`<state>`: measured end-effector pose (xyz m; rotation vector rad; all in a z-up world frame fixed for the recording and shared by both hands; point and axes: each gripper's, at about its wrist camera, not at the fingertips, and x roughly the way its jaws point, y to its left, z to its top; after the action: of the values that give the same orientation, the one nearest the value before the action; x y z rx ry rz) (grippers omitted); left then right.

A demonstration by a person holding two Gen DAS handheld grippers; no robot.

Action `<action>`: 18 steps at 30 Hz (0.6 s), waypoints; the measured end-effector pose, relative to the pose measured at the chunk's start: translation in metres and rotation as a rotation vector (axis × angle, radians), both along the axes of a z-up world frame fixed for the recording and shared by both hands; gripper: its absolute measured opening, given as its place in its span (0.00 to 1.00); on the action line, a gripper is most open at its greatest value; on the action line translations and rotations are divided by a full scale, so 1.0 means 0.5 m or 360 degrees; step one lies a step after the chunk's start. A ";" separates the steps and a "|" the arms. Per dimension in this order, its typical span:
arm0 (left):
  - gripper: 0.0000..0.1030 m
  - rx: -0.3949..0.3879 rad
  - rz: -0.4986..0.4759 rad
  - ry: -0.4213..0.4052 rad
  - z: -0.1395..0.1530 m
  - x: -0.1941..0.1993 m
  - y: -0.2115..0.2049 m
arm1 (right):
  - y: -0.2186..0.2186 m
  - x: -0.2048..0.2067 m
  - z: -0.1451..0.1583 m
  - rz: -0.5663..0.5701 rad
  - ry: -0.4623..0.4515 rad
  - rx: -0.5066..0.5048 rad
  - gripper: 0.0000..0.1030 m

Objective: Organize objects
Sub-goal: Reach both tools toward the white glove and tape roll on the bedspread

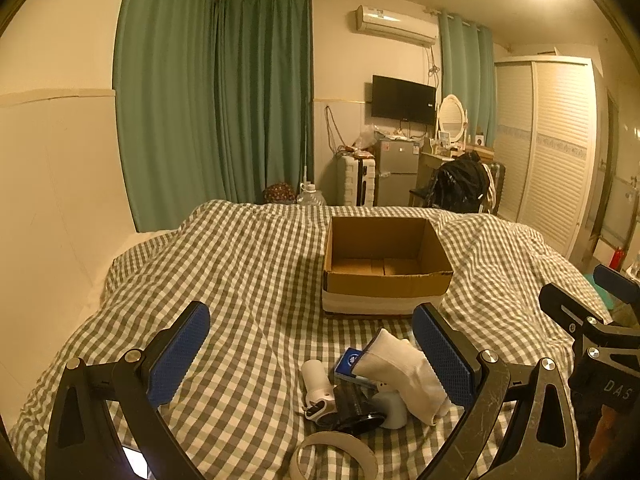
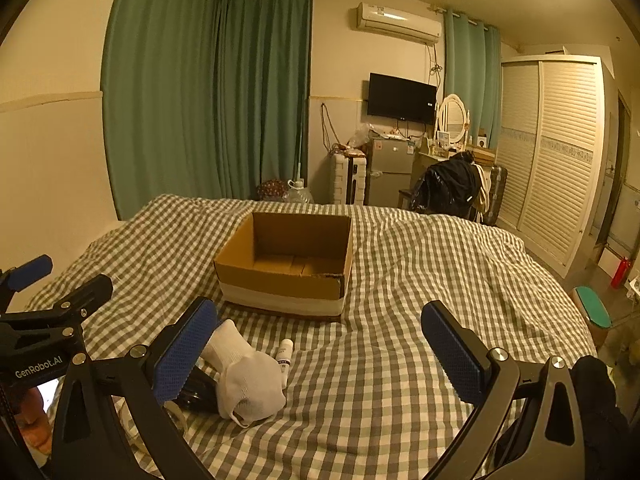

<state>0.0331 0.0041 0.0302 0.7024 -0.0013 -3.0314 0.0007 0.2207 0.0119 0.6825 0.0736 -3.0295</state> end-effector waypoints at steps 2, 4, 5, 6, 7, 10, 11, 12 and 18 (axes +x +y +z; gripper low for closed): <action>1.00 -0.0006 0.0002 0.0014 0.007 0.005 0.002 | 0.000 0.004 0.006 0.0013 -0.0001 0.0006 1.00; 1.00 -0.0008 -0.0002 0.0032 0.014 0.013 0.004 | 0.001 0.007 0.012 0.0026 -0.0010 -0.0002 1.00; 1.00 -0.0010 -0.0002 0.0038 0.017 0.015 0.005 | 0.000 0.009 0.014 0.0025 -0.0010 -0.0004 1.00; 1.00 -0.0014 -0.0004 0.0046 0.020 0.019 0.006 | -0.001 0.012 0.017 0.0026 -0.0008 -0.0002 1.00; 1.00 -0.0018 -0.0006 0.0048 0.022 0.021 0.007 | -0.002 0.014 0.018 0.0028 -0.0005 0.0001 1.00; 1.00 -0.0026 -0.0009 0.0045 0.024 0.026 0.009 | -0.004 0.021 0.025 0.0034 0.0006 0.0004 1.00; 1.00 -0.0026 -0.0010 0.0039 0.023 0.027 0.010 | -0.004 0.021 0.027 0.0036 0.0008 0.0005 1.00; 1.00 -0.0028 -0.0010 0.0027 0.022 0.028 0.010 | -0.004 0.025 0.028 0.0039 0.0011 0.0008 1.00; 1.00 -0.0040 0.0012 -0.0058 0.003 0.024 0.007 | 0.007 0.025 0.023 0.0023 -0.0012 0.0007 1.00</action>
<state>0.0450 0.0074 0.0319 0.7541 -0.0374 -3.0054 0.0134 0.2242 0.0235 0.6910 0.0849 -3.0140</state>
